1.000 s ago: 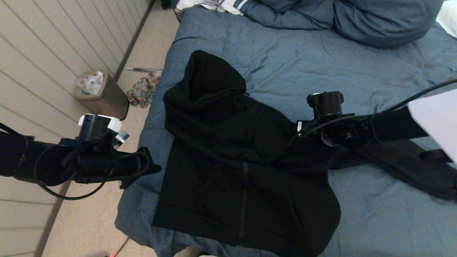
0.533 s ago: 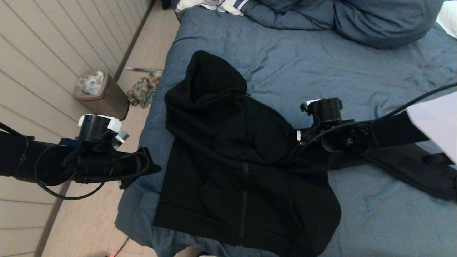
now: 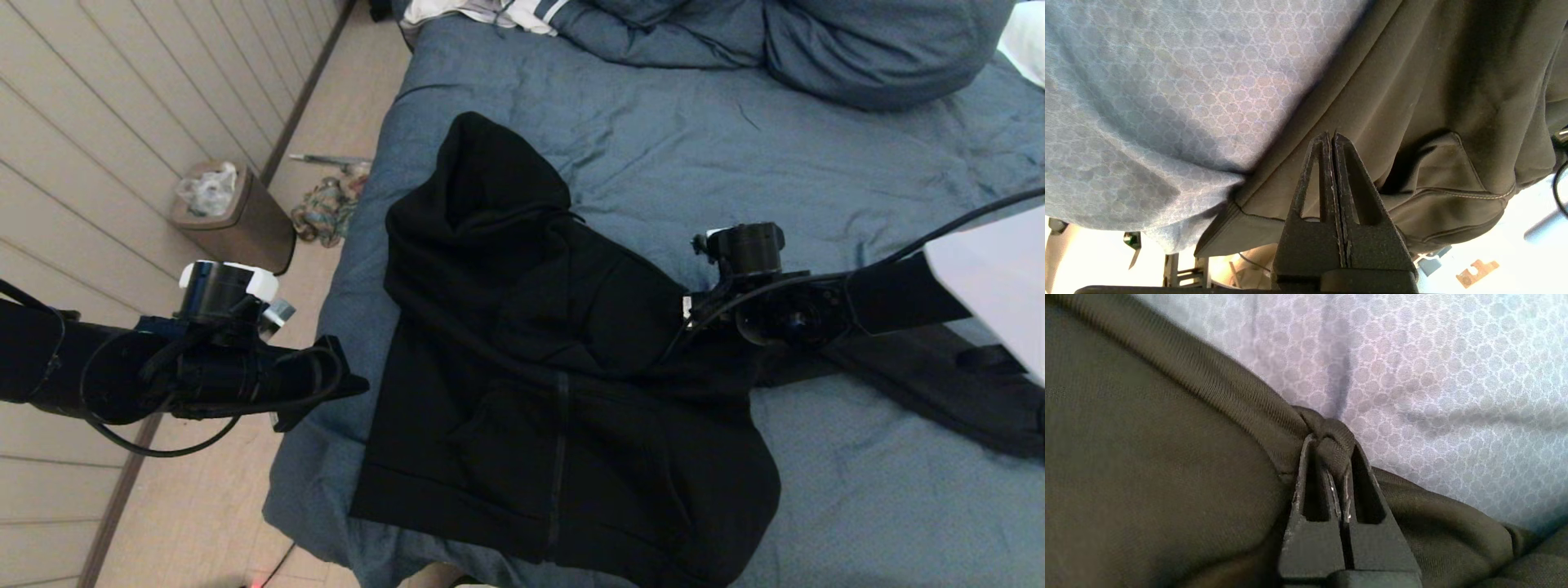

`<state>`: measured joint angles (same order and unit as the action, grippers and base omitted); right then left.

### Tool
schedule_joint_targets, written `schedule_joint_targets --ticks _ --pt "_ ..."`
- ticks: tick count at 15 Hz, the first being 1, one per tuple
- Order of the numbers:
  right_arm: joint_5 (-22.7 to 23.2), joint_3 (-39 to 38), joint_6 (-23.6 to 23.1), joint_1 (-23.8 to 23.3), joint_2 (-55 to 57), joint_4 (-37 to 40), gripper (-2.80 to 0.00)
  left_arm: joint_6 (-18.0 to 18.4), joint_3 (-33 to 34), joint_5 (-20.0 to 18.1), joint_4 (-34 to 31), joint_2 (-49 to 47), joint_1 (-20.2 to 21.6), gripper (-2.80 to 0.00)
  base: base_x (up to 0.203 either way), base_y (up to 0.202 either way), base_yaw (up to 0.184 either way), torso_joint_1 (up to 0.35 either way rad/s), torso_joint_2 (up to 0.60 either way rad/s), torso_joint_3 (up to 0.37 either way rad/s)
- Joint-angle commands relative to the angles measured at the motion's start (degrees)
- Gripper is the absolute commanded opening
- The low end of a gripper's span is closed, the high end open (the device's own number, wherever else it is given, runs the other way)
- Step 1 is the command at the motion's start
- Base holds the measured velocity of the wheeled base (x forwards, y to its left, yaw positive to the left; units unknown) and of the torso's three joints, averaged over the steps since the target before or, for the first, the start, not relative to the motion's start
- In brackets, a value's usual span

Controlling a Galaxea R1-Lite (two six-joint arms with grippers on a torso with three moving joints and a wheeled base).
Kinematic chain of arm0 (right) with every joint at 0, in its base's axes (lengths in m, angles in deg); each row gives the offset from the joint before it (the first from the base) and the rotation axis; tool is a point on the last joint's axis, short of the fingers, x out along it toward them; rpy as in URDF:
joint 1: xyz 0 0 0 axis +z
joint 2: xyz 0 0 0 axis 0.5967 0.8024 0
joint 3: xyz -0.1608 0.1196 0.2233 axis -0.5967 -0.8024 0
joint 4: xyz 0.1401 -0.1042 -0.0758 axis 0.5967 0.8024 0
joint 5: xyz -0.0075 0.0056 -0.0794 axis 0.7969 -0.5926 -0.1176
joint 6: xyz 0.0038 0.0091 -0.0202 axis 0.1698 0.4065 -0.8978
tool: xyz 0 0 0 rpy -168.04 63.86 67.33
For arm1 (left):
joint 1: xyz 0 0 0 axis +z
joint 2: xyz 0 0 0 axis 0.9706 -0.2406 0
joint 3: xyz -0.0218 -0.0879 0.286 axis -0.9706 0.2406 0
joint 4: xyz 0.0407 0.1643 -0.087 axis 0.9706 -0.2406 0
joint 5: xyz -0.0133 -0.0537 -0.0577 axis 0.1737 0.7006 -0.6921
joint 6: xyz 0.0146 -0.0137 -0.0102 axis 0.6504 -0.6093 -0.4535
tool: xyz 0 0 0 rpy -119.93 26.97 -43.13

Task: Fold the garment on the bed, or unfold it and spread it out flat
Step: Unfold the black sweatshirt

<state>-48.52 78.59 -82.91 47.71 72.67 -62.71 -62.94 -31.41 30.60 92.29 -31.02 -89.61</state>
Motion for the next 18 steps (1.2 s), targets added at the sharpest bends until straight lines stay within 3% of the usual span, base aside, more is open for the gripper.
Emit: schedule_joint_targets --ticks 1,6,11,15,18 --pt "-0.20 2.99 1.77 0.13 0.77 -0.52 -2.80 -0.27 0.01 -0.10 0.08 0.00 0.00 -2.80 0.000 0.000 0.000 0.000 0.00 0.000" --pt "-4.02 14.88 3.58 2.20 2.45 -0.31 -2.80 -0.36 0.19 -0.10 0.08 0.32 -0.27 -2.80 0.000 0.000 0.000 0.000 0.00 0.000" --pt "-11.55 32.10 -2.46 3.52 9.25 -0.53 -2.80 -0.44 0.19 -0.01 0.08 0.62 -0.27 -2.80 0.000 0.000 0.000 0.000 0.00 0.000" --pt "-15.42 32.51 -11.53 3.24 14.17 -14.17 -2.80 -0.44 0.19 -0.01 0.08 0.62 -0.27 -2.80 0.000 0.000 0.000 0.000 0.00 0.000" --pt "-16.60 32.11 -12.89 3.69 14.23 -15.80 -2.80 -0.44 0.20 -0.01 0.08 0.71 -0.27 -2.80 0.000 0.000 0.000 0.000 0.00 0.000"
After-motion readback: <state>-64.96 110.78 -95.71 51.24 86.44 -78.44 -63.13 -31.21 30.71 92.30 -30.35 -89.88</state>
